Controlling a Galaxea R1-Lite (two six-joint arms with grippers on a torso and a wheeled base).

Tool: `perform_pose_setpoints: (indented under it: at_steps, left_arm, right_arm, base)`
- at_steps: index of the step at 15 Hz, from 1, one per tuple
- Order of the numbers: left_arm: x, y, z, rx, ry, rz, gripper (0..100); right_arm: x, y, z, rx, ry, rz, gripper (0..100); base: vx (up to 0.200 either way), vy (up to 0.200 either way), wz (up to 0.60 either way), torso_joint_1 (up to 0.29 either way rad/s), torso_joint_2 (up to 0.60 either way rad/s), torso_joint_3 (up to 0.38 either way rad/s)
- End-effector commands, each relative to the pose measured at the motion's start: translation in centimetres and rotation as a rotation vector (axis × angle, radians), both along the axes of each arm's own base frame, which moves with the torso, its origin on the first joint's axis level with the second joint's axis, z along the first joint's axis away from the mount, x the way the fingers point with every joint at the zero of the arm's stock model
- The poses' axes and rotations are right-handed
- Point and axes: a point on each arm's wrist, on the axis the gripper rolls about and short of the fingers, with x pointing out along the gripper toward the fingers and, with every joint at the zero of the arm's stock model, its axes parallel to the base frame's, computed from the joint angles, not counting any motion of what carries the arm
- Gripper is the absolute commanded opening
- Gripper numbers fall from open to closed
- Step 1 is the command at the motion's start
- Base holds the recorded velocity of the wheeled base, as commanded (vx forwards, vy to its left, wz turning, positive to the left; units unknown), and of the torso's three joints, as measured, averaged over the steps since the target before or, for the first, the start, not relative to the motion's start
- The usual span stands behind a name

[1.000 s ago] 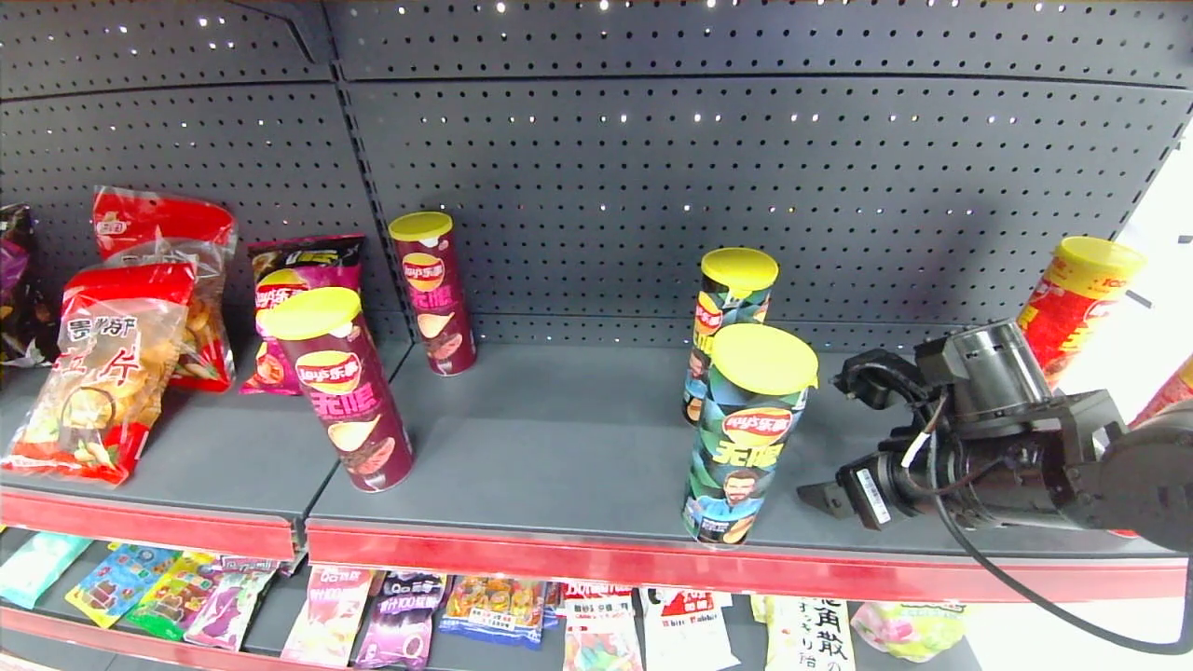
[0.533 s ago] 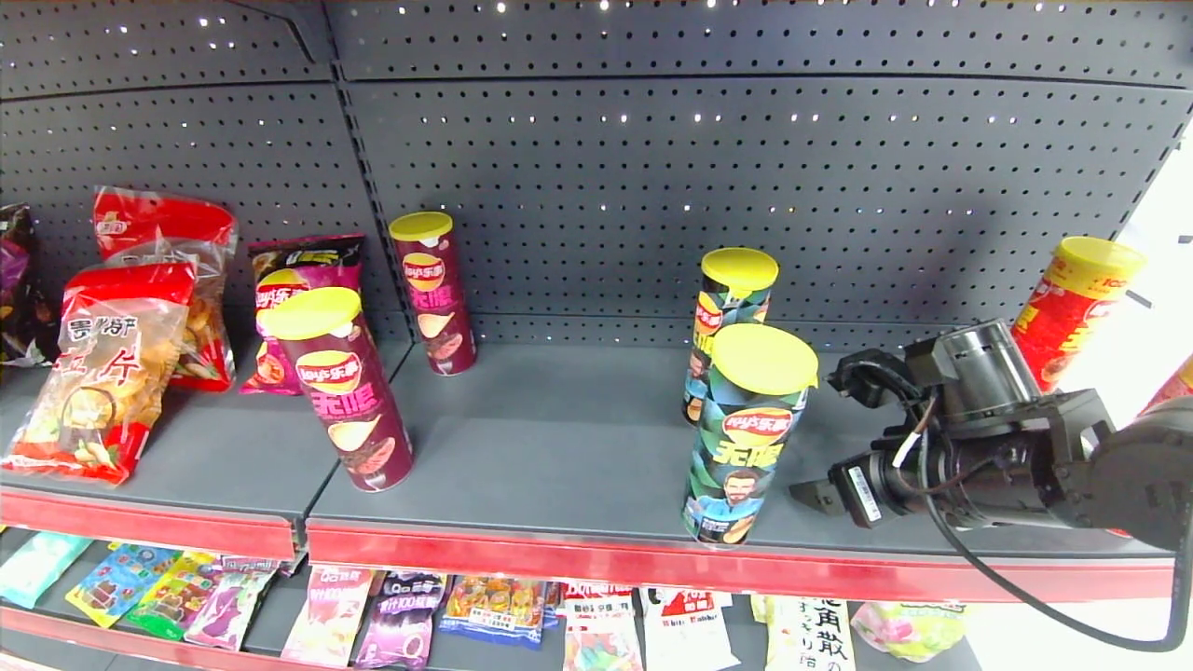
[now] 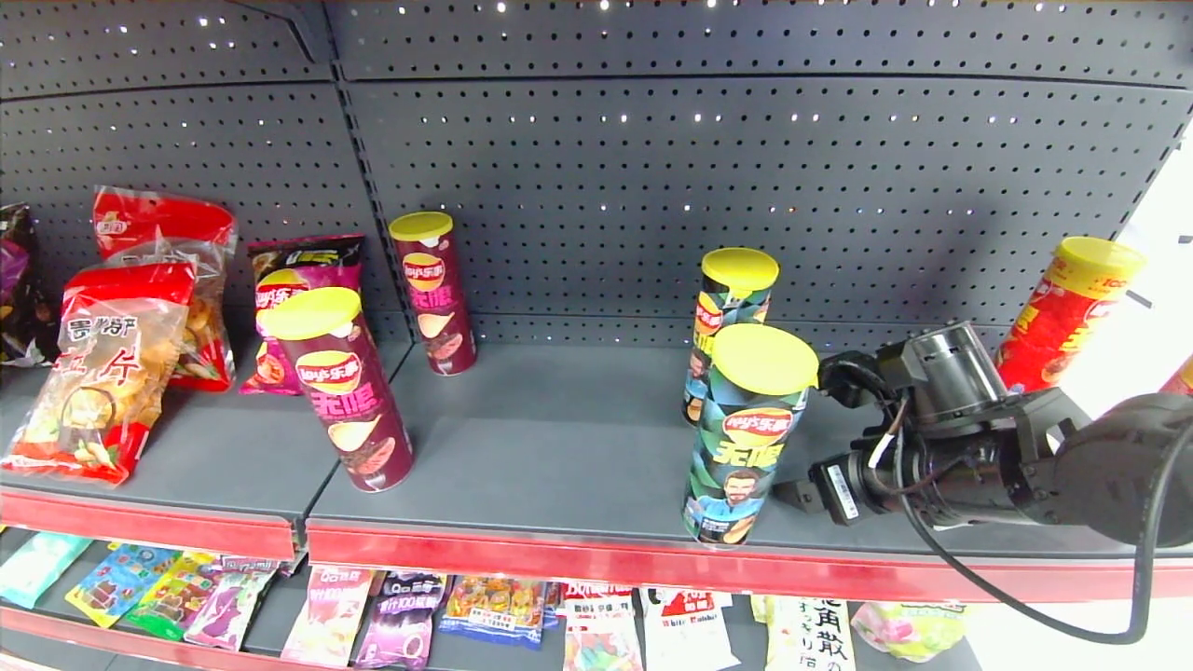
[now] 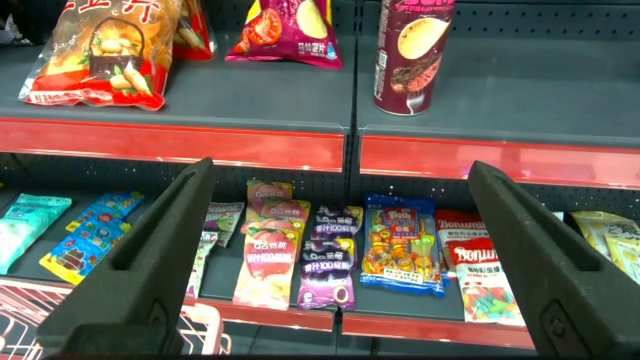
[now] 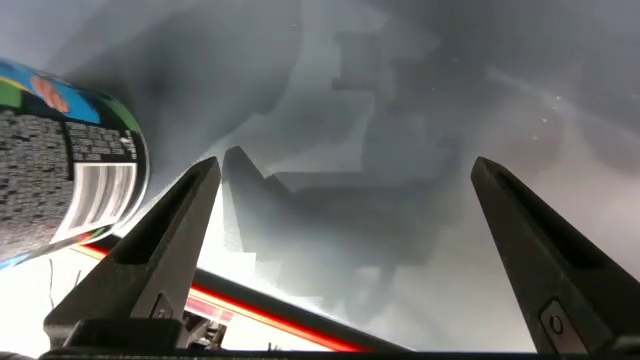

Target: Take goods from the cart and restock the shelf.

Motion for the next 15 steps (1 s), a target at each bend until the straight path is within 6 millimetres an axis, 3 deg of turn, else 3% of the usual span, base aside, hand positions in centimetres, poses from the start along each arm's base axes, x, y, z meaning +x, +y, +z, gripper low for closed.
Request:
perform_pose_setpoints:
  at_steps: [1, 15]
  left_arm:
    - [0.00, 0.00, 0.00, 0.000, 0.000, 0.000, 100]
    - [0.00, 0.00, 0.00, 0.000, 0.000, 0.000, 100]
  right_arm:
    - [-0.10, 0.26, -0.06, -0.001, 0.002, 0.010, 100]
    - [-0.60, 0.52, -0.04, -0.007, 0.000, 0.018, 100]
  base:
    - [0.000, 0.000, 0.00, 0.000, 0.00, 0.000]
    - [0.000, 0.000, 0.00, 0.000, 0.00, 0.000]
